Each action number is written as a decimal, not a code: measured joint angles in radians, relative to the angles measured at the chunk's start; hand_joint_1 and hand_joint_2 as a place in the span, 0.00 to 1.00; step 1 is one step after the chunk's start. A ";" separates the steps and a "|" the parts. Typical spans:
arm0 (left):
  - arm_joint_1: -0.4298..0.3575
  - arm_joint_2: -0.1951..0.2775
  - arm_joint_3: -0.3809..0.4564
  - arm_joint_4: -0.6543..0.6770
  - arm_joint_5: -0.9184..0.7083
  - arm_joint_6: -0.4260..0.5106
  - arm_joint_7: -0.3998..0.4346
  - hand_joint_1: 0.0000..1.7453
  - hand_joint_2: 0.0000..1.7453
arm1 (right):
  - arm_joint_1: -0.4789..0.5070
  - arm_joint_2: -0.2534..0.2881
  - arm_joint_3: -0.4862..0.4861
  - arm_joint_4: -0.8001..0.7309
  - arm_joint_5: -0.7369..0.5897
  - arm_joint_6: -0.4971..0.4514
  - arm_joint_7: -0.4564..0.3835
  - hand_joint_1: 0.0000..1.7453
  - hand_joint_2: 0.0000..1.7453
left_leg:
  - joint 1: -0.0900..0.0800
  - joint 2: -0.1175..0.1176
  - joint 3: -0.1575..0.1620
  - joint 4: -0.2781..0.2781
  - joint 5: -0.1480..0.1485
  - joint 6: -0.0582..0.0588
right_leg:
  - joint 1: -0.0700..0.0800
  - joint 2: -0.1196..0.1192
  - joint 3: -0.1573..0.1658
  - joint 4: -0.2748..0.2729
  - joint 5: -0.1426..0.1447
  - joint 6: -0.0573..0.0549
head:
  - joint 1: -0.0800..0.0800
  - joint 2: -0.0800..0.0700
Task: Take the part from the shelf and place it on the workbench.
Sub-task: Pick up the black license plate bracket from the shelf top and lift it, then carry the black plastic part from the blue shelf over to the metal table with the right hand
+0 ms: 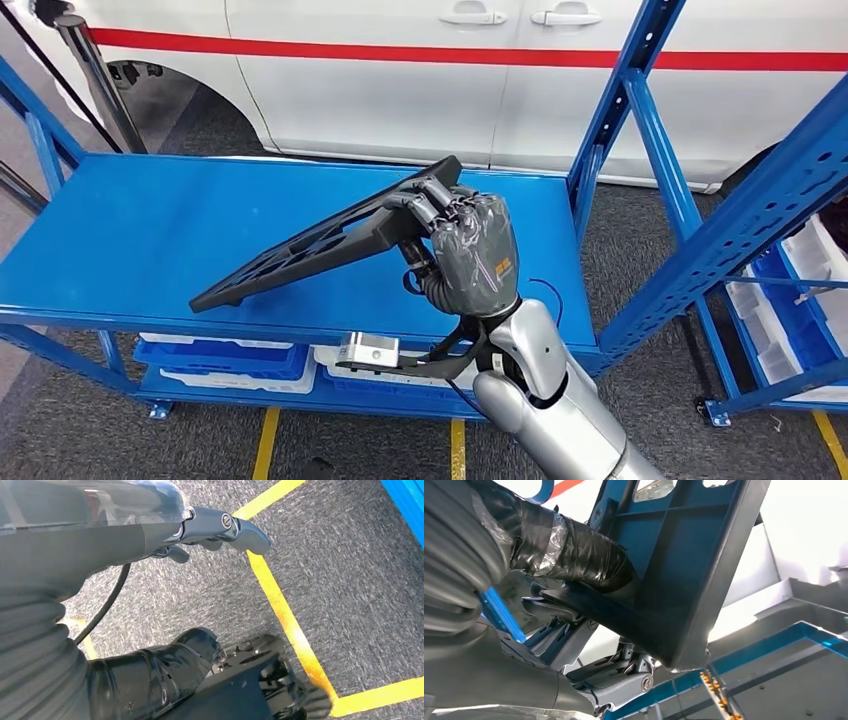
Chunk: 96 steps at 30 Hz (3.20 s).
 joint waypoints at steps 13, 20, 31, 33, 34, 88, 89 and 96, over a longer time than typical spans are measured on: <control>0.002 -0.001 -0.005 0.000 0.000 0.000 0.000 0.00 1.00 | -0.005 0.003 0.002 0.002 -0.001 0.001 0.000 1.00 1.00 | -0.004 -0.003 -0.076 0.066 -0.009 -0.047 | -0.003 -0.002 0.146 -0.185 0.069 -0.046 | -0.002 0.000; 0.002 0.000 -0.005 0.000 0.000 0.000 0.000 0.00 1.00 | -0.006 0.007 0.002 0.009 -0.001 0.001 0.000 1.00 1.00 | 0.005 -0.002 -0.059 0.199 -0.083 -0.063 | -0.003 -0.005 0.084 -0.178 0.112 -0.048 | -0.003 0.000; 0.001 0.000 -0.006 0.000 0.000 -0.001 0.003 0.00 1.00 | -0.010 0.008 0.002 0.010 -0.004 0.000 0.000 1.00 1.00 | 0.000 0.004 0.010 -0.003 -0.009 -0.004 | -0.003 -0.001 -0.004 0.018 -0.014 0.002 | -0.001 0.000; 0.002 0.000 -0.006 0.000 0.000 -0.002 0.003 0.00 1.00 | -0.009 0.007 0.002 0.010 -0.005 0.000 0.000 1.00 1.00 | -0.002 0.005 -0.012 0.005 0.002 -0.003 | -0.003 -0.001 -0.015 0.097 -0.035 0.004 | -0.001 0.000; 0.002 0.000 -0.006 0.000 0.000 -0.003 0.003 0.00 1.00 | -0.009 0.007 0.002 0.010 -0.005 0.000 0.000 1.00 1.00 | -0.002 0.005 -0.023 0.010 0.006 -0.004 | -0.003 -0.001 0.005 0.086 -0.017 0.003 | -0.001 0.000; 0.002 0.000 -0.013 0.000 0.002 -0.013 0.006 0.00 1.00 | -0.006 0.010 0.006 0.017 -0.047 0.038 -0.012 1.00 1.00 | -0.001 0.003 0.036 0.003 -0.035 -0.033 | 0.004 -0.006 0.068 -0.165 0.121 -0.011 | -0.005 0.000; 0.002 0.000 -0.013 0.000 0.002 -0.013 0.006 0.00 1.00 | -0.006 0.010 0.007 0.017 -0.049 0.039 -0.013 1.00 1.00 | 0.002 0.005 0.030 -0.001 -0.025 -0.023 | 0.004 -0.005 0.059 -0.145 0.098 -0.007 | -0.005 0.000; 0.001 0.000 -0.013 0.000 0.002 -0.013 0.006 0.00 1.00 | 0.000 0.008 0.014 0.020 -0.053 0.039 -0.013 1.00 1.00 | 0.000 0.008 -0.040 0.018 0.017 -0.013 | -0.001 -0.003 0.049 0.045 -0.005 0.004 | -0.004 0.000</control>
